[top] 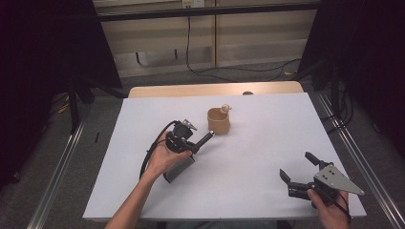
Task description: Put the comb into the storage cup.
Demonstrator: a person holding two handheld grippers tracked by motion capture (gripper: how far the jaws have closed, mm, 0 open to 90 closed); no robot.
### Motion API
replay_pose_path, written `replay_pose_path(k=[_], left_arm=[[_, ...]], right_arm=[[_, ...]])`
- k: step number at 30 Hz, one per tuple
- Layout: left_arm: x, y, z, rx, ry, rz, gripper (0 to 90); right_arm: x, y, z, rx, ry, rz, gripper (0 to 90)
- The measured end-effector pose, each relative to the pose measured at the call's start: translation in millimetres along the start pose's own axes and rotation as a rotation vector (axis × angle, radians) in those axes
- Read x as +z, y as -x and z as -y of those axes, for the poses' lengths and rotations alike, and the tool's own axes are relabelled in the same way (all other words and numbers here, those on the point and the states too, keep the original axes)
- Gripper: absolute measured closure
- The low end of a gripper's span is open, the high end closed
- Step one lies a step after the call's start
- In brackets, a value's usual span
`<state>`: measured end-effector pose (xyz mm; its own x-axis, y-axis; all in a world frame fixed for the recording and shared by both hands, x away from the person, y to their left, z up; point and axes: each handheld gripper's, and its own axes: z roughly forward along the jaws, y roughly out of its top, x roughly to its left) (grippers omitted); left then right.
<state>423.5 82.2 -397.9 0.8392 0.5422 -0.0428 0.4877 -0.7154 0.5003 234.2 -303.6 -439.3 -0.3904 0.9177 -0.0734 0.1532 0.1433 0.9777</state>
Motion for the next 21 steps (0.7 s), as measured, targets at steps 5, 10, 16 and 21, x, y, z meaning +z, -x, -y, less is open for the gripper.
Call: replay_pose_path(k=[5,10,16,21], left_arm=[[-10.1,-2.4,0.9,-0.006,0.043,0.010,73.1],[-19.3,-5.1,1.9,-0.014,0.065,0.014,73.1],[-25.2,-4.3,2.0,-0.002,0.074,0.016,73.1],[-30.7,3.0,1.0,0.044,0.070,0.035,73.1]], right_arm=[[-0.2,-0.3,-0.1,0.000,0.004,0.000,0.0],[-0.9,-0.2,-0.3,0.002,0.004,-0.001,0.0],[-2.3,-1.0,-1.1,0.002,0.023,-0.005,0.0],[-0.6,-1.0,-0.6,0.007,0.014,-0.009,0.0]])
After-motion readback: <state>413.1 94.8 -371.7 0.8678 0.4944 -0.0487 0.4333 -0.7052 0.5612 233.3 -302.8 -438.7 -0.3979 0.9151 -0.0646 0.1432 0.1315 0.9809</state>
